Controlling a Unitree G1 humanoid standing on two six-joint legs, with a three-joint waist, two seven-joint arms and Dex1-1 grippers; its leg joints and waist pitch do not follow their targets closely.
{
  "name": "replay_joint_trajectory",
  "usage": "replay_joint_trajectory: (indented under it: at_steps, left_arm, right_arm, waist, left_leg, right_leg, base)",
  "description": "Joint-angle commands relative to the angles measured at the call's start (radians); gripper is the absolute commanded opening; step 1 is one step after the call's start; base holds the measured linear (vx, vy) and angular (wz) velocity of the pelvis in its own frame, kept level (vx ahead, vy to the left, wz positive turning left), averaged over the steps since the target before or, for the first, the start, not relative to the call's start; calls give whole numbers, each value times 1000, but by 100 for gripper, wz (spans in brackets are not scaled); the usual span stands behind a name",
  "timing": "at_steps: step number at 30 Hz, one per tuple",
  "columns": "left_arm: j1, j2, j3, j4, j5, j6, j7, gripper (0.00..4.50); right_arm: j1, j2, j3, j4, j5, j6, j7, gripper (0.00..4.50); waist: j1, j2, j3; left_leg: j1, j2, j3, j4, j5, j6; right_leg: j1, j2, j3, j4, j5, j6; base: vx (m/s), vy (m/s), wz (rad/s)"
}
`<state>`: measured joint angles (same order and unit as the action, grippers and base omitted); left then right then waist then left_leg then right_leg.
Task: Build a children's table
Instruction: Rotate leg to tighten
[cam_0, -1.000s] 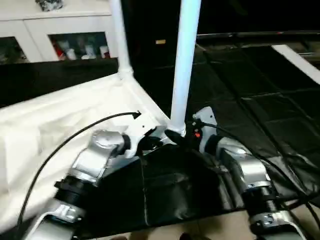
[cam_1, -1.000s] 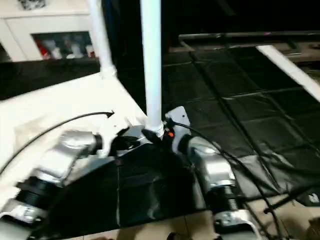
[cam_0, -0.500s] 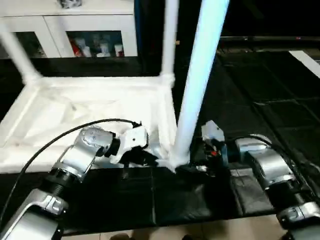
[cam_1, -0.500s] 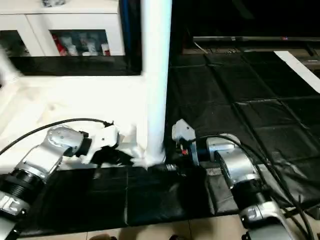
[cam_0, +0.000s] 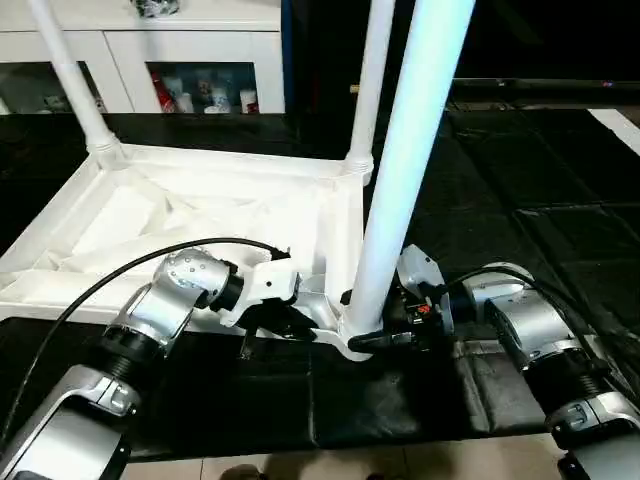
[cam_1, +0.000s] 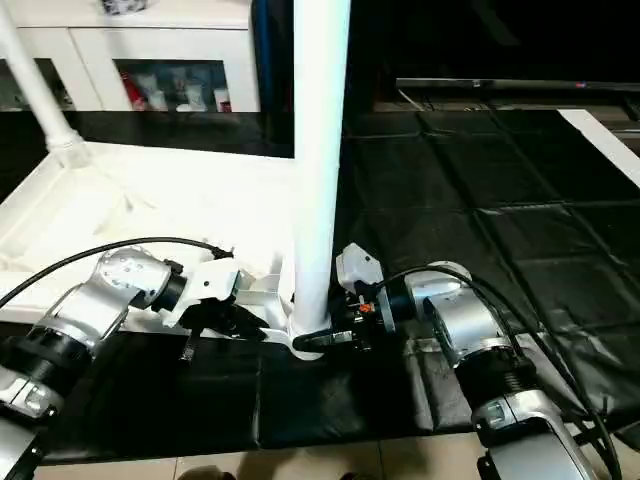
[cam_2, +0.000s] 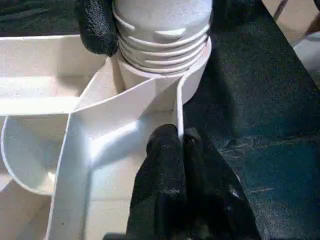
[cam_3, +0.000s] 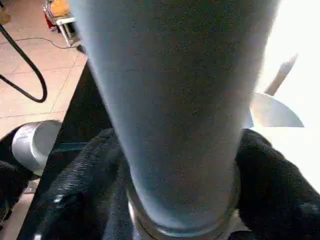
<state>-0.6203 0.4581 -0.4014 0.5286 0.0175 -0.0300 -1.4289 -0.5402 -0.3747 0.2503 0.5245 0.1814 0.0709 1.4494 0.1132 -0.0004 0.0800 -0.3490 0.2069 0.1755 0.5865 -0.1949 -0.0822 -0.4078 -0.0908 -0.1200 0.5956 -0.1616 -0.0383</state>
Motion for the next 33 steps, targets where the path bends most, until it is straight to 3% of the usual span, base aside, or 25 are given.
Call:
replay_joint_trajectory:
  at_steps: [1,4,8,9,10,12,14,15,17,19,24,27,29,33]
  left_arm:
    - [-3,-5,-42,22,32,-16,-20,0]
    - [-4,-8,-39,35,32,-24,-21,0]
    - [-3,-11,-35,38,28,-21,-16,0]
    - [0,-18,-25,36,16,-3,-7,0]
    - [5,-41,9,20,-14,74,36,0]
    - [6,-47,18,15,-21,94,49,0]
    - [9,-79,51,4,-7,151,176,0]
    - [9,-82,54,3,-5,156,188,0]
    - [16,-96,67,-16,-8,191,226,0]
    - [40,-155,107,-92,-9,325,355,0]
    - [46,-242,156,-152,-10,469,516,0]
    - [32,-329,201,-187,-16,558,651,0]
    - [22,-374,223,-198,-13,587,719,0]
    - [20,-407,237,-227,1,620,769,0]
  right_arm:
    - [-3,-1,14,8,-4,-9,27,300]
    - [1,0,14,12,-1,-13,29,272]
    - [9,0,15,5,1,-11,28,267]
    - [17,4,10,-6,9,6,18,266]
    - [35,23,-9,-31,25,73,-44,265]
    - [39,28,-14,-37,26,88,-63,264]
    - [67,66,-26,-50,-9,101,-204,264]
    - [69,69,-27,-51,-12,102,-217,264]
    - [76,93,-39,-51,-22,119,-286,263]
    - [100,181,-76,-69,-31,197,-479,263]
    - [109,301,-123,-66,-44,264,-713,263]
    - [75,394,-167,-10,-40,278,-881,263]
    - [46,427,-180,25,-43,271,-942,263]
    - [33,451,-191,23,-53,281,-976,263]
  waist:
    - [-4,-7,-74]
    - [-4,-6,-73]
    - [-4,-7,-73]
    - [-3,-7,-72]
    - [-4,-2,-70]
    - [-3,-4,-69]
    - [-5,-4,-65]
    - [-9,-3,-60]
    - [-14,-5,-59]
    - [-31,-9,-53]
    - [-61,-9,-48]
    - [-71,-7,-47]
    - [-74,-7,-50]
    - [-72,-7,-57]
  left_leg:
    - [1,33,-2,-65,-123,78]
    - [-1,32,-3,-65,-126,79]
    - [-1,32,-3,-65,-136,74]
    - [-1,32,-3,-66,-136,74]
    - [1,33,-2,-66,-136,71]
    - [2,34,-2,-67,-144,69]
    - [3,33,-4,-71,-170,57]
    - [6,32,-4,-72,-198,41]
    - [6,29,-8,-75,-217,28]
    - [0,27,-12,-79,-234,19]
    - [4,15,-18,-76,-280,11]
    - [10,12,-17,-75,-288,20]
    - [7,13,-17,-77,-277,30]
    - [-1,19,-15,-82,-212,54]
  right_leg:
    - [57,-66,65,-61,-246,-197]
    - [59,-65,64,-60,-236,-204]
    - [60,-67,64,-62,-260,-197]
    - [60,-67,64,-63,-263,-195]
    - [59,-65,65,-63,-259,-198]
    - [58,-66,66,-64,-262,-206]
    - [57,-66,63,-72,-317,-187]
    - [52,-68,64,-80,-371,-170]
    - [56,-71,62,-88,-441,-142]
    - [56,-69,59,-94,-492,-115]
    - [49,-70,48,-118,-623,-55]
    - [41,-65,44,-125,-619,-53]
    - [44,-64,45,-123,-588,-56]
    - [50,-62,53,-109,-446,-93]
  base:
    - [0,0,0]
    - [0,0,0]
    - [0,0,0]
    - [0,0,0]
    - [0,0,0]
    - [0,0,0]
    - [0,0,0]
    - [0,0,0]
    - [0,0,0]
    - [0,0,0]
    - [0,0,0]
    - [0,0,0]
    - [0,0,0]
    - [0,0,0]
